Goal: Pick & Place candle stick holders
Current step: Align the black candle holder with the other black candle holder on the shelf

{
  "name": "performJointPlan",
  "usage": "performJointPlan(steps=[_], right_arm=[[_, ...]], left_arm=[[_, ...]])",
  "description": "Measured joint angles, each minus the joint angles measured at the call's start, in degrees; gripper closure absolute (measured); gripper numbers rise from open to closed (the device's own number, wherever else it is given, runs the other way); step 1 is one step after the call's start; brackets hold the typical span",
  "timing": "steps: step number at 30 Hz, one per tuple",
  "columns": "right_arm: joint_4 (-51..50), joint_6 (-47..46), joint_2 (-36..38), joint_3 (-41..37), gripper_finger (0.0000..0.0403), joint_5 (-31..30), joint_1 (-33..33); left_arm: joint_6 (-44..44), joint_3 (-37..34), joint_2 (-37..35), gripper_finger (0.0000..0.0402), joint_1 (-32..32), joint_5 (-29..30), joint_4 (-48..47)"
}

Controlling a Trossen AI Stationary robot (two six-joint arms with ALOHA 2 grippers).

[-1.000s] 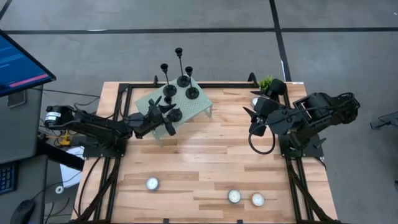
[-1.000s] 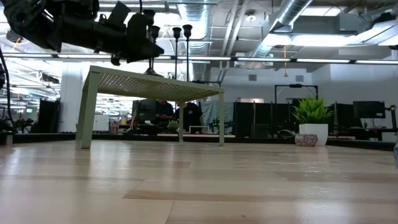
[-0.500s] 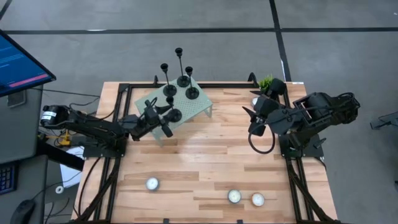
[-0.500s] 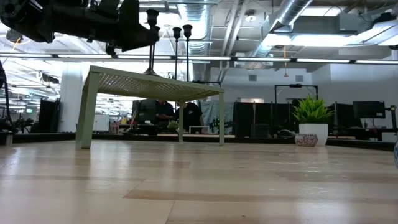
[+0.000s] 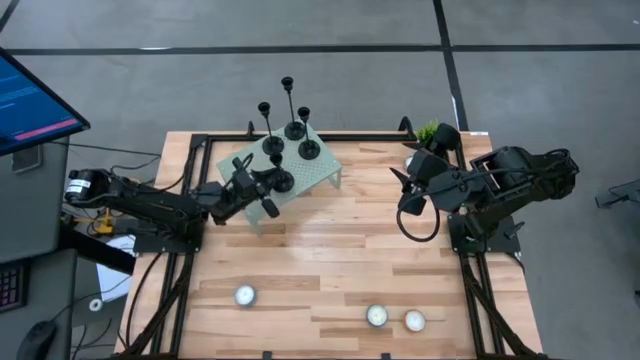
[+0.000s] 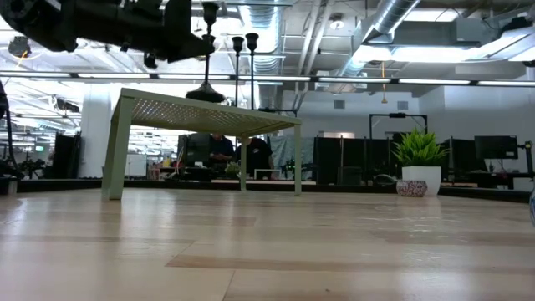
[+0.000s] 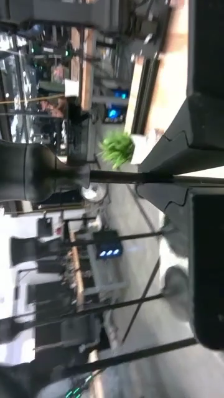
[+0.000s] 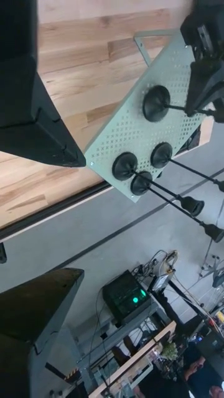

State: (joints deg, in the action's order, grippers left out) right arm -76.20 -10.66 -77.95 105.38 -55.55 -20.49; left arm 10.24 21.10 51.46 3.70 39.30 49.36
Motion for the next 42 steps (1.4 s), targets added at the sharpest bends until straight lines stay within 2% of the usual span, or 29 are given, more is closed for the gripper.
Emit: performJointPlan(steps=[6, 18, 33, 42], right_arm=[[-0.02, 0.02, 0.0, 0.0, 0.0132, 0.0, 0.0], [-0.07, 0.13, 0.0, 0.0, 0.0132, 0.02, 0.0], [-0.09, 0.66, 0.0, 0.0, 0.0132, 0.14, 0.0], [-0.13, 0.72, 0.0, 0.0, 0.0132, 0.17, 0.0]], left_arm=[[1.83, 1.75, 0.01, 0.039, -2.75, 1.56, 0.01], [-3.94, 1.78, 4.51, 0.039, -12.34, -9.05, 1.3], [-2.93, 1.78, 6.84, 0.0389, -13.44, -9.26, 2.14], [-3.2, 1.75, 7.39, 0.0347, -13.44, -9.48, 2.45]])
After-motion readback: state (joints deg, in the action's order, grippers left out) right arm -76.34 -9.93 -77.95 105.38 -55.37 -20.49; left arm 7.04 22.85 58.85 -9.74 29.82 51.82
